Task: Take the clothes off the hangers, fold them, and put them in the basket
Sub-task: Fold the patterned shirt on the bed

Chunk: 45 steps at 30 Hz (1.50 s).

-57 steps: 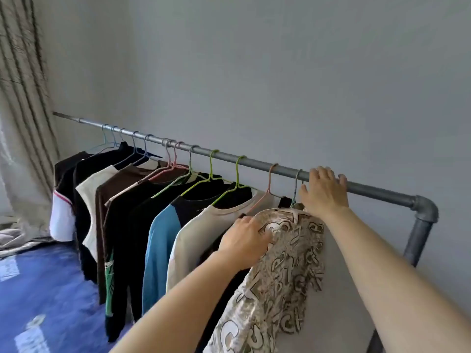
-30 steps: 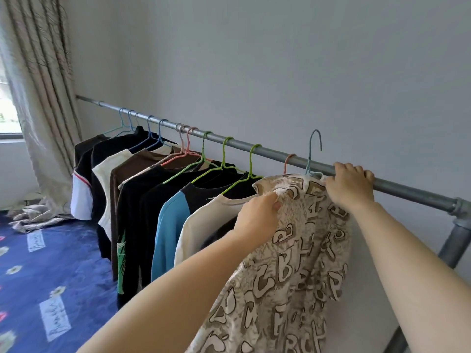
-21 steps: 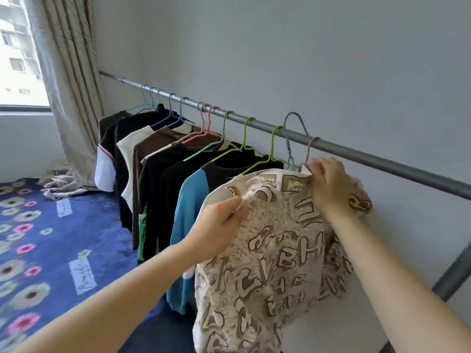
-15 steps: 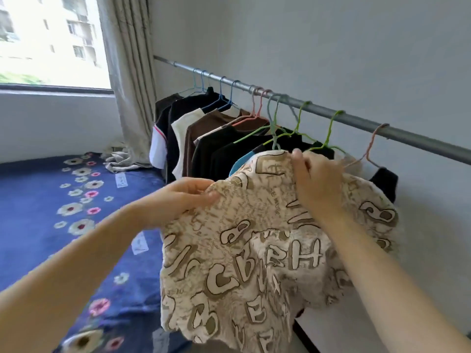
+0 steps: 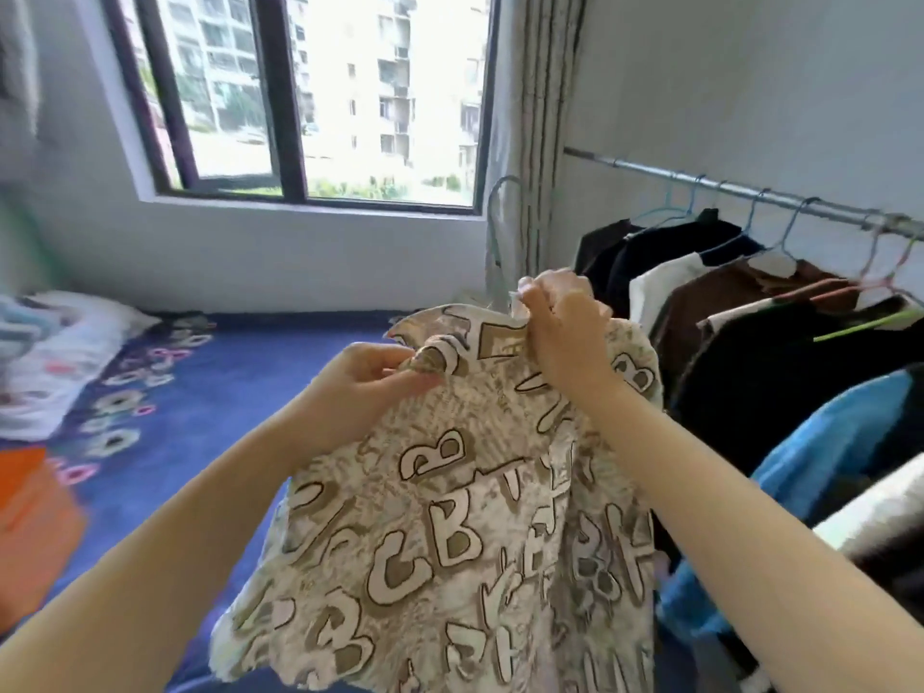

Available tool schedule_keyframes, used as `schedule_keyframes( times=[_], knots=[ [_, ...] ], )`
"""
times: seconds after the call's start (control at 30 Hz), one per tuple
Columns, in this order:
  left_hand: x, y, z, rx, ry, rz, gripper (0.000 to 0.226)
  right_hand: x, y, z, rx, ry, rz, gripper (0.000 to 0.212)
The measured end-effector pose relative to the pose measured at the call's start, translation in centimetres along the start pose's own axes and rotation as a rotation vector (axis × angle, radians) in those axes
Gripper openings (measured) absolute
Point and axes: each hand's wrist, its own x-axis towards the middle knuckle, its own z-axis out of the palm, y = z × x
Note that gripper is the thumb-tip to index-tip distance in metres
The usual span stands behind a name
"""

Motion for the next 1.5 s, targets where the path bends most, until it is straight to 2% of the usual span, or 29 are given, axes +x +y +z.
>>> schedule_keyframes(
  times=[0.07, 0.13, 0.23, 0.3, 0.4, 0.5, 0.53, 0.57, 0.63, 0.67, 0.7, 0.8, 0.83, 0.87, 0.9, 0.93, 1.0, 1.03, 1.1, 1.17, 1.23, 1.27, 1.33, 1.4, 1.5],
  knots=[
    [-0.5, -1.2, -3.3, 0.044, 0.144, 0.007, 0.046, 1.9, -3.5, 4.8, 0.037, -0.006, 0.118, 0.03],
    [-0.7, -1.9, -4.4, 0.138, 0.328, 0.0, 0.046, 3.4, -6.0, 7.4, 0.16, -0.069, 0.288, 0.025],
    [-0.4, -4.0, -6.1, 0.323, 0.602, 0.0, 0.047, 5.0, -10.9, 12.4, 0.666, -0.419, 0.59, 0.014],
    [0.4, -5.5, -6.1, 0.437, 0.621, -0.041, 0.036, 5.6, -12.5, 15.0, 0.903, -0.587, 0.705, 0.01],
    [2.2, -8.5, -7.5, 0.544, 0.481, -0.088, 0.037, 6.6, -13.0, 19.4, 0.843, -0.671, 0.603, 0.007],
    [4.2, -10.1, -10.1, 0.494, 0.294, 0.012, 0.037, 8.8, -11.9, 23.3, 0.7, -0.573, 0.538, 0.012],
    [4.8, -10.5, -11.2, 0.42, 0.334, 0.045, 0.033, 9.6, -11.4, 24.3, 0.658, -0.544, 0.472, 0.017],
    [5.5, -11.1, -12.7, 0.327, 0.452, 0.061, 0.03, 10.5, -10.8, 25.3, 0.599, -0.529, 0.399, 0.024],
    [7.5, -12.9, -16.3, 0.168, 0.771, 0.042, 0.019, 12.6, -9.9, 27.6, 0.498, -0.522, 0.27, 0.029],
    [8.6, -14.1, -18.3, 0.182, 0.885, 0.01, 0.015, 13.8, -9.6, 28.5, 0.471, -0.54, 0.233, 0.033],
    [9.8, -15.4, -20.1, 0.251, 0.927, -0.053, 0.024, 14.9, -9.5, 29.4, 0.465, -0.566, 0.201, 0.039],
    [13.7, -19.4, -23.5, 0.446, 0.726, -0.374, 0.09, 17.1, -9.5, 32.1, 0.469, -0.71, 0.032, 0.05],
    [15.0, -20.5, -24.1, 0.496, 0.69, -0.449, 0.103, 17.8, -9.5, 33.3, 0.452, -0.739, -0.022, 0.049],
    [16.2, -21.4, -24.8, 0.541, 0.687, -0.486, 0.105, 18.4, -9.4, 34.4, 0.431, -0.756, -0.06, 0.05],
    [17.3, -22.4, -25.7, 0.555, 0.708, -0.487, 0.097, 19.0, -9.0, 35.6, 0.414, -0.765, -0.081, 0.052],
    [18.2, -23.3, -26.5, 0.538, 0.738, -0.441, 0.079, 19.4, -8.8, 36.5, 0.404, -0.771, -0.09, 0.056],
    [19.3, -24.9, -27.9, 0.474, 0.804, -0.309, 0.027, 20.3, -7.7, 38.3, 0.391, -0.784, -0.089, 0.06],
    [19.7, -25.6, -28.6, 0.425, 0.836, -0.284, 0.01, 20.8, -6.8, 39.2, 0.379, -0.799, -0.093, 0.059],
    [20.2, -26.5, -30.6, 0.256, 0.86, -0.315, 0.019, 21.3, -4.8, 40.8, 0.312, -0.878, -0.115, 0.054],
    [20.2, -27.3, -32.9, 0.121, 0.814, -0.413, 0.025, 21.6, -2.4, 42.5, 0.221, -1.012, -0.139, 0.046],
    [19.7, -28.4, -35.4, 0.204, 0.739, -0.49, 0.017, 21.7, -0.1, 44.0, 0.177, -1.121, -0.138, 0.031],
    [19.1, -29.2, -36.5, 0.303, 0.689, -0.529, 0.029, 21.7, 0.9, 44.9, 0.194, -1.155, -0.088, 0.026],
    [17.8, -30.7, -38.4, 0.543, 0.536, -0.629, 0.053, 21.4, 2.4, 46.0, 0.284, -1.185, 0.038, 0.033],
    [16.4, -31.9, -40.1, 0.656, 0.465, -0.752, 0.057, 20.8, 3.5, 47.1, 0.355, -1.209, 0.117, 0.031],
    [14.8, -33.8, -41.2, 0.624, 0.49, -0.854, 0.048, 20.0, 5.5, 48.5, 0.457, -1.078, 0.336, 0.037]
  ],
)
